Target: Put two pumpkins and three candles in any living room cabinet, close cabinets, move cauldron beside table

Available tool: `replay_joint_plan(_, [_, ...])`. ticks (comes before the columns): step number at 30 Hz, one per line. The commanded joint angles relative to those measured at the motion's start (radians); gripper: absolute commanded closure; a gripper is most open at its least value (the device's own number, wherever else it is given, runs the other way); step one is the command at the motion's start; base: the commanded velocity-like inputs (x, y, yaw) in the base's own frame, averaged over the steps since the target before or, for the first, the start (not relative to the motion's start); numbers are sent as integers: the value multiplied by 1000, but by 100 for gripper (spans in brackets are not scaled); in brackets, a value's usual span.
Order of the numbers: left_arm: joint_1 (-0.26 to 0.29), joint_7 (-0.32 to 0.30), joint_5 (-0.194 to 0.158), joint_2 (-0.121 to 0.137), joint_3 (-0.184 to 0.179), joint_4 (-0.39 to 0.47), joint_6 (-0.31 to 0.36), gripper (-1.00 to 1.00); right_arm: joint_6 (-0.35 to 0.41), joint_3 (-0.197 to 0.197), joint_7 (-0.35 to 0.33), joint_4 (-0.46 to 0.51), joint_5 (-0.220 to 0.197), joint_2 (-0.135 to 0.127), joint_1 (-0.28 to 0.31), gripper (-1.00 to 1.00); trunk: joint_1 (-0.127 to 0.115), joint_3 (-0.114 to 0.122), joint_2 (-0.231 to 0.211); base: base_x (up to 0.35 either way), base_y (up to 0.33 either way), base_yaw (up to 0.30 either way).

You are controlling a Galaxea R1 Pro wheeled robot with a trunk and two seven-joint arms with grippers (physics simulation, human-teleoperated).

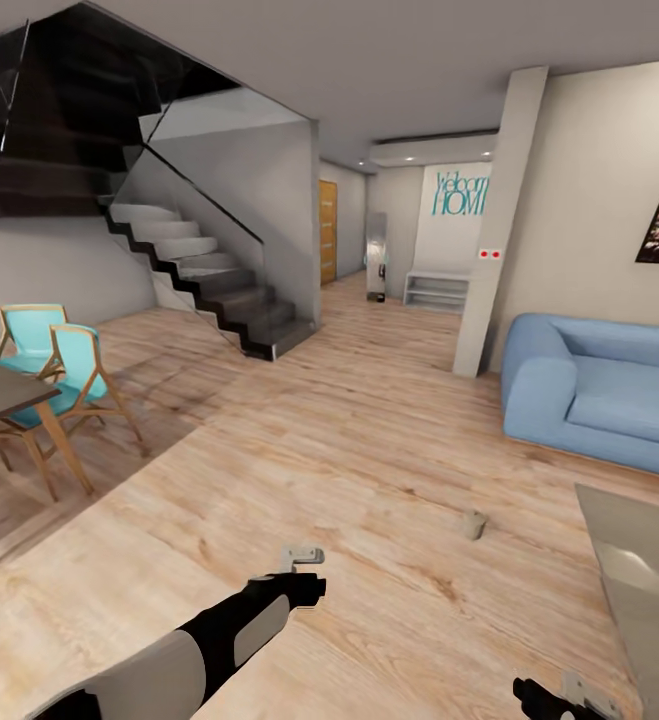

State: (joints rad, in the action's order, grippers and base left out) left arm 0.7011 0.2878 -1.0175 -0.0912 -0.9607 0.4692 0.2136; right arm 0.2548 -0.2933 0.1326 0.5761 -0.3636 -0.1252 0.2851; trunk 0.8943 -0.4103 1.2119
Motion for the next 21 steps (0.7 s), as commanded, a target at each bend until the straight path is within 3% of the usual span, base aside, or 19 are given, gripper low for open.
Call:
replay_joint_plan(1, [1, 8, -7, 1, -7, 2, 1, -100, 5, 0, 5, 2, -11, 0, 0, -100, 1, -1, 1, 330, 5, -10])
replay_joint_plan(12, [1, 7, -7, 1, -7, 2, 1, -100, 4, -1, 5, 4, -22, 4, 0, -100, 1, -1, 1, 331, 54, -21])
replay_joint_plan(21, [1, 7, -7, 1, -7, 2, 1, -100, 6, -1, 5, 4, -23, 4, 0, -100, 1, -1, 1, 331, 100, -225])
